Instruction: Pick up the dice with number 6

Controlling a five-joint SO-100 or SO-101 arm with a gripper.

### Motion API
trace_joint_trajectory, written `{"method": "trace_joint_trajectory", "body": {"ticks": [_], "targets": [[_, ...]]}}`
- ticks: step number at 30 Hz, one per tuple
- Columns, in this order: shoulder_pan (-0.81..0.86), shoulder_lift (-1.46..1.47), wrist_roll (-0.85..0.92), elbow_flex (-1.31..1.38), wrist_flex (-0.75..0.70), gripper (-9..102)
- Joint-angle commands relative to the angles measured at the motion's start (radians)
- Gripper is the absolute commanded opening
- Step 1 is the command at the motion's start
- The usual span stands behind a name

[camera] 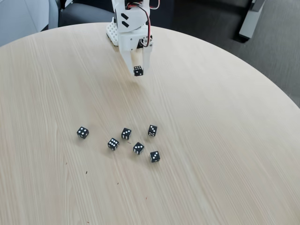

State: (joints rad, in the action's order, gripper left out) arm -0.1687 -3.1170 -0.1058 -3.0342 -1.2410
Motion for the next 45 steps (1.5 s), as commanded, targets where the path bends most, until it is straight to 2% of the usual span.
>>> {"method": "trace_joint_trajectory", "body": {"ticks": [1, 45], "targets": [[0.008, -0.006, -0.006, 0.002, -0.003, 4], [0.011, -0.005, -0.026, 0.002, -0.003, 4]]}}
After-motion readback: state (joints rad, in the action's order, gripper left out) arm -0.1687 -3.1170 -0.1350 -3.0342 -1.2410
